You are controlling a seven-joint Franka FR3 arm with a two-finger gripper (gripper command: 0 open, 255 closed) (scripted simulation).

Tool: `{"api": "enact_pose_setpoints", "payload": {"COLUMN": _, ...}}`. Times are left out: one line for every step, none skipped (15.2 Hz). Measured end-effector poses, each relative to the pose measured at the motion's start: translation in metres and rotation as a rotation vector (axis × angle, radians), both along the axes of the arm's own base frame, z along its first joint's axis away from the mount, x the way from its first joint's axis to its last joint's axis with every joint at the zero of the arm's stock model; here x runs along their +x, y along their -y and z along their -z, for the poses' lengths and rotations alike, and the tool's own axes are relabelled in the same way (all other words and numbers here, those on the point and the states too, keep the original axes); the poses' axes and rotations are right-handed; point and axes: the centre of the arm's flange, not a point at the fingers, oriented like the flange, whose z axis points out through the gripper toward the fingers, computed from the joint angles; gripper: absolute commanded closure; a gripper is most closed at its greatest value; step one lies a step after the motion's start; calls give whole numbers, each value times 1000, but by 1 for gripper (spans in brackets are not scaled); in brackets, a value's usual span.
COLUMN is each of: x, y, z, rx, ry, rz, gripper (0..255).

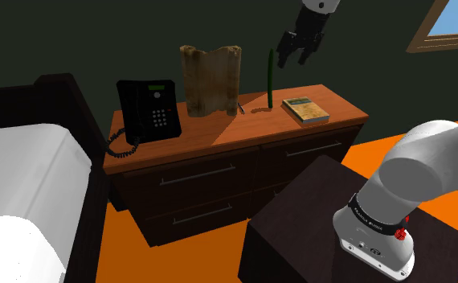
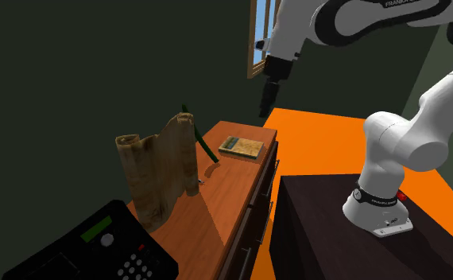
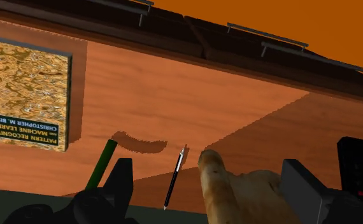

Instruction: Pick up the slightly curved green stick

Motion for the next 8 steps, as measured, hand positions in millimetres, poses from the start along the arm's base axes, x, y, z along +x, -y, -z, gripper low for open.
{"api": "enact_pose_setpoints", "payload": {"x": 8, "y": 6, "z": 9, "rx": -3, "ry": 10, "rz": 17, "gripper": 0}}
{"api": "enact_pose_setpoints", "payload": {"x": 16, "y": 13, "z": 15, "rx": -6, "ry": 20, "rz": 33, "gripper": 0}}
{"api": "enact_pose_setpoints", "payload": {"x": 25, "y": 18, "z": 20, "rx": -9, "ry": 30, "rz": 50, "gripper": 0}}
{"api": "enact_pose_setpoints", "payload": {"x": 31, "y": 25, "z": 28, "rx": -12, "ry": 39, "rz": 66, "gripper": 0}}
{"api": "enact_pose_setpoints", "payload": {"x": 37, "y": 31, "z": 37, "rx": -15, "ry": 48, "rz": 83, "gripper": 0}}
{"api": "enact_pose_setpoints", "payload": {"x": 46, "y": 37, "z": 43, "rx": -18, "ry": 58, "rz": 99, "gripper": 0}}
{"api": "enact_pose_setpoints", "payload": {"x": 53, "y": 41, "z": 51, "rx": -21, "ry": 68, "rz": 115, "gripper": 0}}
{"api": "enact_pose_setpoints", "payload": {"x": 59, "y": 46, "z": 56, "rx": -24, "ry": 78, "rz": 132, "gripper": 0}}
